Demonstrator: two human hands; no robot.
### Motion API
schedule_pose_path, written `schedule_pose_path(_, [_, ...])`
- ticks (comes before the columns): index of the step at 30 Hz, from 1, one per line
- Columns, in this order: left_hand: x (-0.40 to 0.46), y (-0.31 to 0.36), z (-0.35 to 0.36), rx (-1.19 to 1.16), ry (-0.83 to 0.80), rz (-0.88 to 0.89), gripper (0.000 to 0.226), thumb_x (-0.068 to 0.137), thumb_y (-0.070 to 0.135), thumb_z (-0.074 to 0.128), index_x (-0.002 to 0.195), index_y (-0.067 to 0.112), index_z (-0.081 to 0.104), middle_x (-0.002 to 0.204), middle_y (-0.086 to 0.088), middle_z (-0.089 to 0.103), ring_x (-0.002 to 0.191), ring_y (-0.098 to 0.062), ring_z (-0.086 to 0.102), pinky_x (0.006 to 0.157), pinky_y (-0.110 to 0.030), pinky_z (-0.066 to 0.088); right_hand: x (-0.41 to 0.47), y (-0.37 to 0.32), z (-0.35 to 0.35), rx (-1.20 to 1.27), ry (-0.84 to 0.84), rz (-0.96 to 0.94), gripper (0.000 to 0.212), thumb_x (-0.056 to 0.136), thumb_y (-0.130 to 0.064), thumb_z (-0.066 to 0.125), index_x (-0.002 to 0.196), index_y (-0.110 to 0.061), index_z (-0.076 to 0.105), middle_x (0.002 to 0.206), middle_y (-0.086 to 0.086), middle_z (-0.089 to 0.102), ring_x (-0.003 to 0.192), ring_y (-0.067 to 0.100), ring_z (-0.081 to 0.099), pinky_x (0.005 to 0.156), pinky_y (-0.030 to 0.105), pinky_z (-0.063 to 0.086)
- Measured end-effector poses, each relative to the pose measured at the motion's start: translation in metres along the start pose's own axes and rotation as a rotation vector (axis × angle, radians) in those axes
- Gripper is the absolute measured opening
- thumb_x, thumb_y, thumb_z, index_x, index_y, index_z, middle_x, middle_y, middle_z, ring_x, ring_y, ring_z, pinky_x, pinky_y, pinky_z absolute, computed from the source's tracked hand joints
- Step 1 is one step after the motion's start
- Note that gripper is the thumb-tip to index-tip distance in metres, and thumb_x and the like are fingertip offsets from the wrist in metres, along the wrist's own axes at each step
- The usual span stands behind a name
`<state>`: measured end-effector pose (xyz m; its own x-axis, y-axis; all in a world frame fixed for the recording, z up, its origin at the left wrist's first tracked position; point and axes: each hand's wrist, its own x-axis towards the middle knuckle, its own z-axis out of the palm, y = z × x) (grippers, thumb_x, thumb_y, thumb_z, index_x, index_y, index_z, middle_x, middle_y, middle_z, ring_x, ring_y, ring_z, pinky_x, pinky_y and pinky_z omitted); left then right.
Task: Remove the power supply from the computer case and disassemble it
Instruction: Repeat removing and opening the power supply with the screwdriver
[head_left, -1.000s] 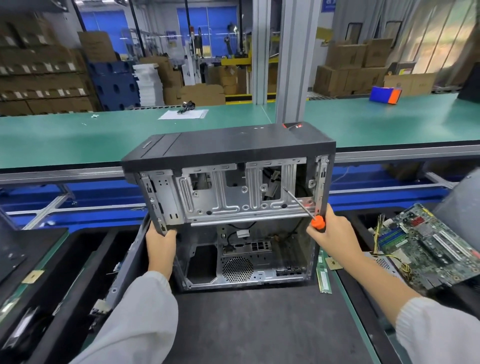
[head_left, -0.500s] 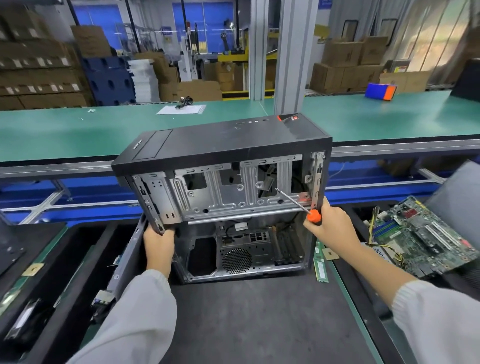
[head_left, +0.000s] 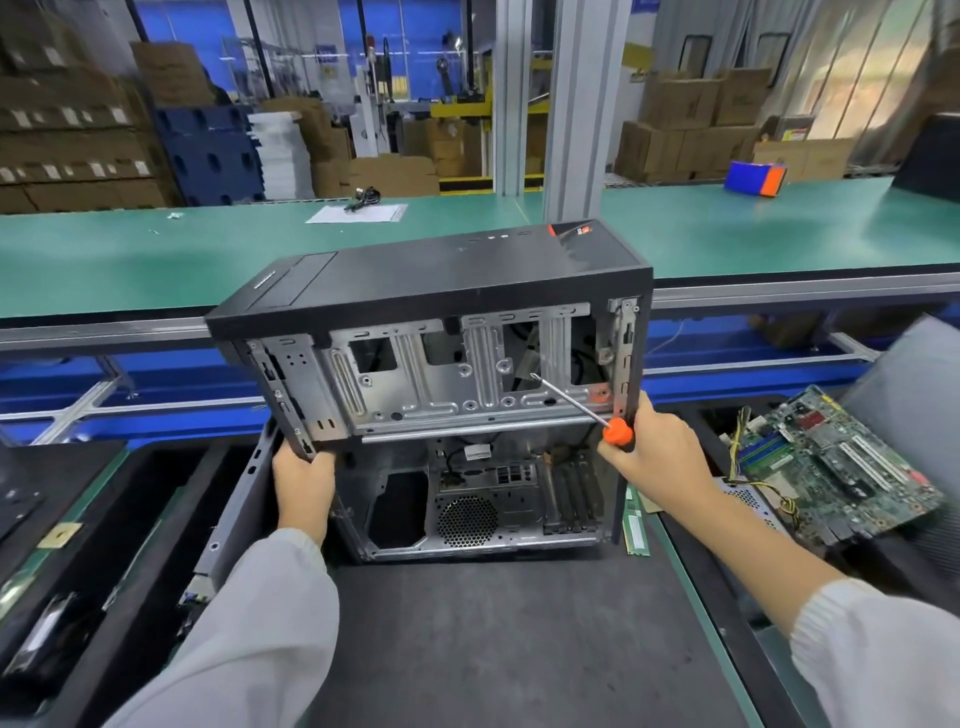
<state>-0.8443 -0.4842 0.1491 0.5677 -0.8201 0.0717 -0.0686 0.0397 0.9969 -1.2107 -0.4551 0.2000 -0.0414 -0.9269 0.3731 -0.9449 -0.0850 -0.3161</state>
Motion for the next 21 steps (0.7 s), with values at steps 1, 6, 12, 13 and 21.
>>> schedule_pose_path(1, [0.0, 0.003, 0.002, 0.005, -0.015, 0.012, 0.029, 0.087, -0.006, 0.053, 0.116, -0.002, 0.059, 0.102, -0.027, 0.064, 0.097, -0.023, 0.062, 0.09, -0.046, 0.048, -0.001, 0.003, 0.001, 0.005, -0.011, 0.01, 0.028, 0.083, -0.027, 0.065, 0.094, -0.011, 0.044, 0.047, -0.007, 0.04, 0.043, 0.008, 0.04, 0.04, 0.022, 0.02])
schedule_pose_path(6, [0.0, 0.015, 0.015, 0.008, -0.068, 0.024, 0.036, 0.087, -0.008, 0.05, 0.115, 0.012, 0.061, 0.084, 0.0, 0.064, 0.075, -0.014, 0.057, 0.078, -0.033, 0.046, 0.001, 0.012, 0.0, 0.034, -0.032, 0.037, 0.027, 0.086, -0.026, 0.061, 0.084, -0.014, 0.037, 0.05, -0.003, 0.042, 0.045, 0.014, 0.043, 0.041, 0.025, 0.024])
schedule_pose_path(12, [0.007, 0.018, 0.017, -0.017, -0.074, -0.011, 0.036, 0.088, -0.006, 0.052, 0.117, 0.015, 0.059, 0.096, 0.002, 0.064, 0.085, -0.016, 0.059, 0.074, -0.028, 0.047, 0.023, 0.01, -0.005, 0.022, -0.084, -0.009, 0.026, 0.087, -0.028, 0.061, 0.091, -0.011, 0.042, 0.057, -0.001, 0.048, 0.053, 0.017, 0.049, 0.045, 0.027, 0.03])
schedule_pose_path(13, [0.007, 0.018, 0.018, -0.025, -0.069, -0.024, 0.034, 0.088, -0.005, 0.051, 0.115, 0.013, 0.059, 0.096, -0.001, 0.064, 0.085, -0.018, 0.058, 0.076, -0.029, 0.048, 0.026, 0.01, -0.006, 0.015, -0.087, -0.018, 0.027, 0.087, -0.029, 0.061, 0.09, -0.011, 0.042, 0.057, -0.001, 0.047, 0.052, 0.015, 0.048, 0.044, 0.027, 0.029])
schedule_pose_path(21, [0.007, 0.009, 0.018, -0.128, 0.02, -0.07, 0.03, 0.081, -0.009, 0.051, 0.101, 0.012, 0.059, 0.074, 0.002, 0.055, 0.07, -0.015, 0.051, 0.074, -0.032, 0.044, 0.031, 0.015, -0.014, 0.085, -0.016, -0.134, 0.055, 0.089, -0.047, 0.058, 0.133, -0.013, 0.051, 0.052, -0.005, 0.048, 0.052, 0.009, 0.049, 0.051, 0.03, 0.043])
